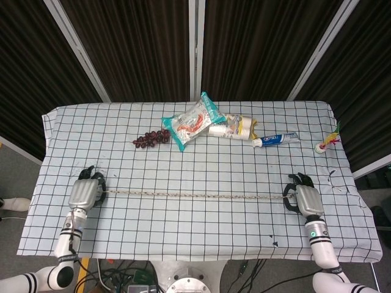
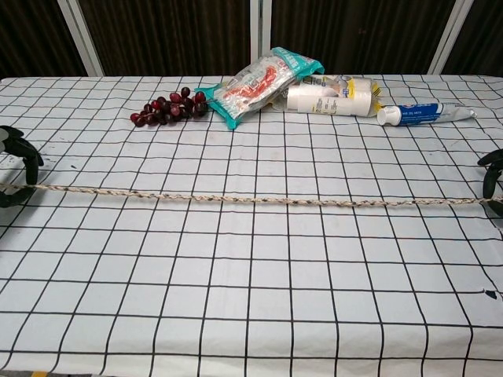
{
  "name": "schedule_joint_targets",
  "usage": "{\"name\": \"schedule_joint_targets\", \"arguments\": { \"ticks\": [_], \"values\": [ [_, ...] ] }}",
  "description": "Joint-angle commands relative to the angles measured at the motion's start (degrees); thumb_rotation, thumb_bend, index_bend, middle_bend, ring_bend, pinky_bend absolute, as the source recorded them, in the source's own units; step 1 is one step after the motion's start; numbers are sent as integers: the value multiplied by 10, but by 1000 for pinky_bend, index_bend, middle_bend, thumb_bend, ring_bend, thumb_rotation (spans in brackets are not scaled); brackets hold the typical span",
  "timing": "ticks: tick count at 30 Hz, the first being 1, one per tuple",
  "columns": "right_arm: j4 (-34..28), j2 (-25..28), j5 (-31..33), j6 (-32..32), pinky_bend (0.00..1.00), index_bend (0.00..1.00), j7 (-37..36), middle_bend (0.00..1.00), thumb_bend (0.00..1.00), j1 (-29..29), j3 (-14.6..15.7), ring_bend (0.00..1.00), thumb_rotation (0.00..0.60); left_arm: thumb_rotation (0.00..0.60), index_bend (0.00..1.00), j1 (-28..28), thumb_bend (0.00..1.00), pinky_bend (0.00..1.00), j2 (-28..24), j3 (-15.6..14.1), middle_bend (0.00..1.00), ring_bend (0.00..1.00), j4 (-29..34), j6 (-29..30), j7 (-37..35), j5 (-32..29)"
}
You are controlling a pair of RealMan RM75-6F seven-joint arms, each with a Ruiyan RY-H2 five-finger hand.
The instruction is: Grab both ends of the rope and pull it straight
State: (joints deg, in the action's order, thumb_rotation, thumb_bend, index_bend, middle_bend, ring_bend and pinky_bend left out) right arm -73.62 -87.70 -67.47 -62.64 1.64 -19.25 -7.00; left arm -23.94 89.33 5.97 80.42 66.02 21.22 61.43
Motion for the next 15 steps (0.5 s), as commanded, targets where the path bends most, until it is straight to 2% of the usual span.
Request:
{"name": "schedule_joint_targets", "arguments": {
  "ticks": [1, 11, 15],
  "values": [
    [-1, 1, 0, 0, 0, 631, 1, 156, 378, 1, -1, 0, 600, 600, 532, 0, 394, 96, 2, 0, 259, 0, -3, 0, 2, 2],
    [-2, -1, -2, 2, 0, 633, 1, 155, 378, 1, -5, 0, 600, 600, 478, 4, 359, 96, 5, -1, 248, 0, -9, 0, 5, 2],
    [-3, -1, -2, 0, 0, 633, 2, 156, 378, 3, -6, 0, 600, 600, 406, 8, 337, 96, 1, 5, 236, 0, -2, 13, -7, 13]
  ]
}}
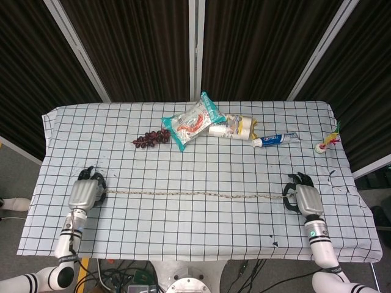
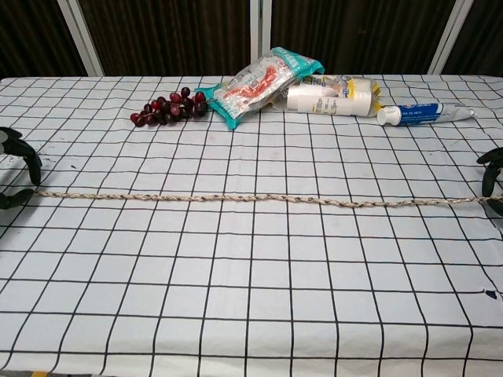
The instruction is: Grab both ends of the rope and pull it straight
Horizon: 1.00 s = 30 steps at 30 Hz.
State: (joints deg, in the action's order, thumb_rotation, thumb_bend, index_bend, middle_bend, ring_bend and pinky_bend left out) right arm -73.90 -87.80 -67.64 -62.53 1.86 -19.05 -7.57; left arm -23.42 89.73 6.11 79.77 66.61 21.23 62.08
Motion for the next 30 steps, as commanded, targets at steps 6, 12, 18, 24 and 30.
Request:
{"name": "schedule_joint_targets", "arguments": {
  "ticks": [6, 12, 18, 24, 30],
  "values": [
    [0, 4, 2, 0, 0, 624, -1, 155, 377, 4, -1, 0, 600, 600, 264, 13, 254, 96, -20, 13, 186, 0, 22, 52, -49, 53],
    [-5, 12, 5, 15, 0, 341, 4, 104, 298, 2, 2, 0, 600, 600, 236, 25, 177, 94, -34, 17, 169, 0, 25, 89, -84, 92],
    [-26, 33, -2, 3, 0, 63, -3, 44, 225, 9, 0, 0, 600, 600, 231, 35, 158, 92, -49, 16, 166, 0, 35, 103, -95, 107],
    [-89, 89, -39, -63, 0, 48, 4, 32, 221, 37, 6, 0, 600, 600, 231, 59, 150, 92, -74, 3, 165, 0, 63, 143, -106, 139],
    [-96, 130, -101, -144, 0, 0, 32, 8, 214, 86, 48, 0, 600, 600, 231, 114, 131, 92, -90, -56, 166, 0, 41, 212, -170, 220]
  ]
}}
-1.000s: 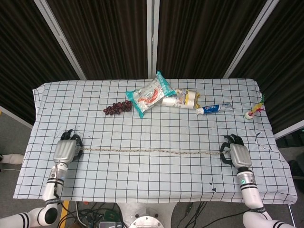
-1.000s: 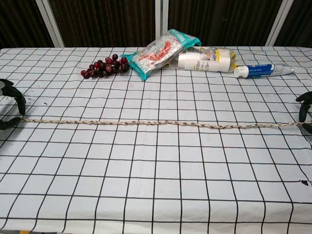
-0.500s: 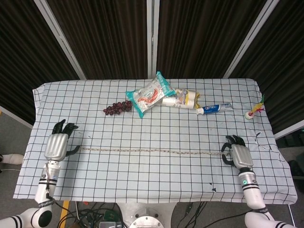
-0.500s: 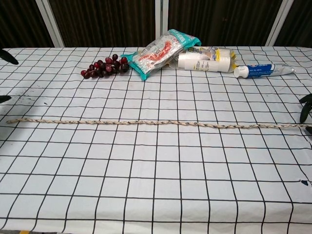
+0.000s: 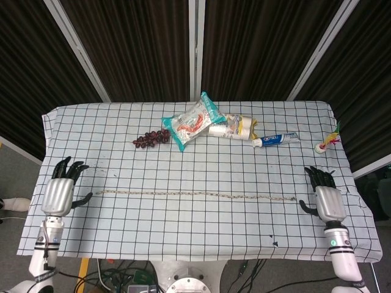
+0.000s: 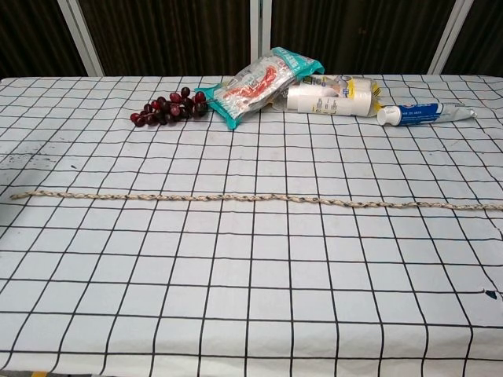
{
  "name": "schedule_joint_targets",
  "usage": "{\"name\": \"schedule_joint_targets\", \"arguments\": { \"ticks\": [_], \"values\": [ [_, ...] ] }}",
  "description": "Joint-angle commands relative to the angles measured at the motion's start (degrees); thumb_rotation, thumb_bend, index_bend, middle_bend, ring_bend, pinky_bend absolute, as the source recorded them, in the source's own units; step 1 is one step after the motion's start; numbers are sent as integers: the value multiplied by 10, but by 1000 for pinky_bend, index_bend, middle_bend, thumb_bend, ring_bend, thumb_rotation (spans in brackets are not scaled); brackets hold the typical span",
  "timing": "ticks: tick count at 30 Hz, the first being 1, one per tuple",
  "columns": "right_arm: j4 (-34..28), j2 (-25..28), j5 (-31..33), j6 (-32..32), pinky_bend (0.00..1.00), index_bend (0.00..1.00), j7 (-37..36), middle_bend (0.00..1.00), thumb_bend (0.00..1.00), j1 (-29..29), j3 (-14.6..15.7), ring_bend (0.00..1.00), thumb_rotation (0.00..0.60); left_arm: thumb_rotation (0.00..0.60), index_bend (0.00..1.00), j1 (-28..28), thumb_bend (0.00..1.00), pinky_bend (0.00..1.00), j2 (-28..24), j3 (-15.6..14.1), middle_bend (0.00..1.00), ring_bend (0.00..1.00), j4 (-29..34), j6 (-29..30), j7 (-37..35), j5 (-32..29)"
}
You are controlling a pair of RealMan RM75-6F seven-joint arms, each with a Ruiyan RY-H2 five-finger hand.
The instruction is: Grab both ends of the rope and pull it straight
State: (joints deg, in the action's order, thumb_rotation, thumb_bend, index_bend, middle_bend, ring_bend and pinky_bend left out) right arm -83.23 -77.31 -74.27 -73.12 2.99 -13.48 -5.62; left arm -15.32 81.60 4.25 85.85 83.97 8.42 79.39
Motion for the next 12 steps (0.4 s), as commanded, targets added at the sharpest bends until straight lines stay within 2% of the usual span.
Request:
{"name": "schedule_joint_targets", "arguments": {
  "ticks": [1, 5, 9, 12],
  "values": [
    [1, 26, -39, -46, 0, 0, 24, 4, 217, 38, 35, 0, 600, 600, 231, 41, 128, 92, -9, -47, 166, 0, -29, 45, -48, 56],
    [32, 13, -64, -83, 0, 0, 13, 0, 220, 64, 51, 0, 600, 600, 231, 72, 119, 92, -8, -69, 166, 0, -58, 68, -68, 71],
    [71, -6, -84, -103, 0, 0, -11, 0, 216, 74, 55, 0, 600, 600, 231, 86, 115, 92, -8, -77, 166, 0, -78, 72, -73, 78],
    [91, -18, -92, -117, 0, 0, -20, 0, 214, 79, 51, 0, 600, 600, 230, 93, 114, 92, -4, -73, 166, 0, -87, 79, -81, 80]
  ]
}}
